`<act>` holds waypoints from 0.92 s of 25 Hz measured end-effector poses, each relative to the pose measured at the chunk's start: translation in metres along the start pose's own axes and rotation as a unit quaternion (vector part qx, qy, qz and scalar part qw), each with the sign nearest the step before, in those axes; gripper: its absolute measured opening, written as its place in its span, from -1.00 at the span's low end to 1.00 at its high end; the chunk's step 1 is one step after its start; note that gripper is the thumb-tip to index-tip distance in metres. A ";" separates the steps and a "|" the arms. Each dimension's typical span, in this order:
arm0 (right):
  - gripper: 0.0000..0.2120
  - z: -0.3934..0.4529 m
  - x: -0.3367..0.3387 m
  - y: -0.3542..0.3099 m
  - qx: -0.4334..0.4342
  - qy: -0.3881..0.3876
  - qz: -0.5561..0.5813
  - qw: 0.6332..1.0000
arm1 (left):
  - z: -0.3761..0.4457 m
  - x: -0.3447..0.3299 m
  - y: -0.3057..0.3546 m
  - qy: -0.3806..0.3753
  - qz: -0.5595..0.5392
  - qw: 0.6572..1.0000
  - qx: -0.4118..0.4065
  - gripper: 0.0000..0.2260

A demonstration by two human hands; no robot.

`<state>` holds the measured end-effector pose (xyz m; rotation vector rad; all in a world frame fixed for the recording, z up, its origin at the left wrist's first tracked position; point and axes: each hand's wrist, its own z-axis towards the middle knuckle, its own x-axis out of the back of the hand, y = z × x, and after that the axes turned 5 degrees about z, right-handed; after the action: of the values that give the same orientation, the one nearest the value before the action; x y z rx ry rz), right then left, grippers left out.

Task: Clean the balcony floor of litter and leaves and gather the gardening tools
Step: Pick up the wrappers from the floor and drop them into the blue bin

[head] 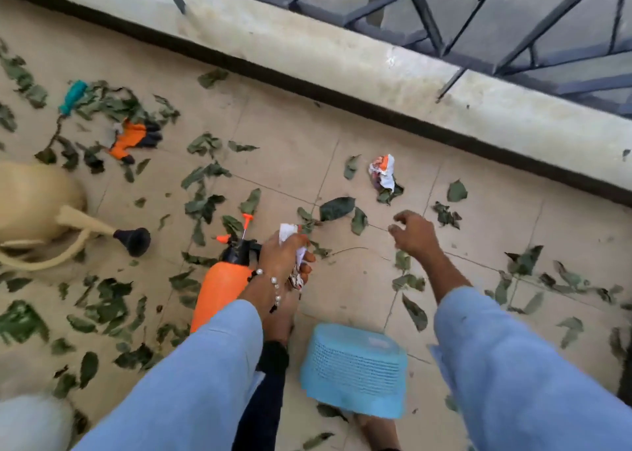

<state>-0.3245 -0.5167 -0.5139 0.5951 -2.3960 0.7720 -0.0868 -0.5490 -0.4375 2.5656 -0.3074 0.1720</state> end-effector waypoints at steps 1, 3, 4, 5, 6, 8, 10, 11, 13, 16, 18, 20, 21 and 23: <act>-0.64 0.031 -0.008 0.002 0.012 -0.013 -0.043 0.999 | 0.027 0.001 0.000 -0.009 0.037 0.999 -0.013 -0.68; -0.57 0.083 -0.024 0.003 0.031 -0.009 -0.113 0.993 | 0.073 0.006 -0.007 -0.021 0.068 0.997 -0.013 -0.81; -0.56 0.105 -0.036 0.003 0.030 -0.005 -0.135 0.990 | 0.095 0.008 -0.012 -0.028 0.076 0.997 -0.005 -0.87; -0.56 0.123 -0.048 0.002 0.019 -0.005 -0.152 0.988 | 0.112 0.011 -0.014 -0.035 0.076 0.997 0.003 -0.93; -0.57 0.139 -0.059 0.002 0.005 -0.011 -0.170 0.985 | 0.128 0.014 -0.018 -0.044 0.068 0.997 0.009 -0.95; -0.57 0.159 -0.074 0.003 -0.025 -0.026 -0.225 0.974 | 0.151 0.021 -0.027 -0.057 0.053 0.997 0.014 -0.76; -0.56 0.167 -0.079 0.008 -0.031 -0.011 -0.254 0.967 | 0.159 0.024 -0.030 -0.057 0.066 0.996 0.005 -0.67; -0.58 0.165 -0.077 0.009 -0.024 0.013 -0.242 0.970 | 0.158 0.025 -0.031 -0.054 0.071 0.996 0.007 -0.66; -0.67 0.152 -0.070 0.006 -0.001 0.082 -0.177 0.981 | 0.149 0.030 -0.029 -0.050 0.087 0.995 0.009 -0.68; -0.82 0.096 -0.049 -0.008 0.041 0.196 -0.045 0.979 | 0.110 0.027 -0.012 -0.052 0.075 0.995 0.030 -0.80; -0.84 0.040 -0.031 -0.020 0.058 0.215 0.070 0.972 | 0.070 0.019 0.002 -0.057 0.045 0.996 0.060 -0.92; -0.86 -0.019 -0.016 -0.029 0.070 0.235 0.190 0.951 | 0.030 0.007 0.013 -0.071 0.041 0.994 0.067 -0.95; -0.88 -0.054 -0.006 -0.032 0.066 0.240 0.249 0.936 | 0.003 0.001 0.019 -0.077 0.043 0.994 0.061 -0.93; -0.87 -0.127 0.017 -0.040 0.065 0.243 0.343 0.905 | -0.053 -0.009 0.029 -0.078 0.036 0.995 0.050 -0.88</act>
<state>-0.2695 -0.4699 -0.4010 -0.4060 -2.0636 1.2043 -0.1064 -0.5429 -0.3798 2.6748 -0.4613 0.0135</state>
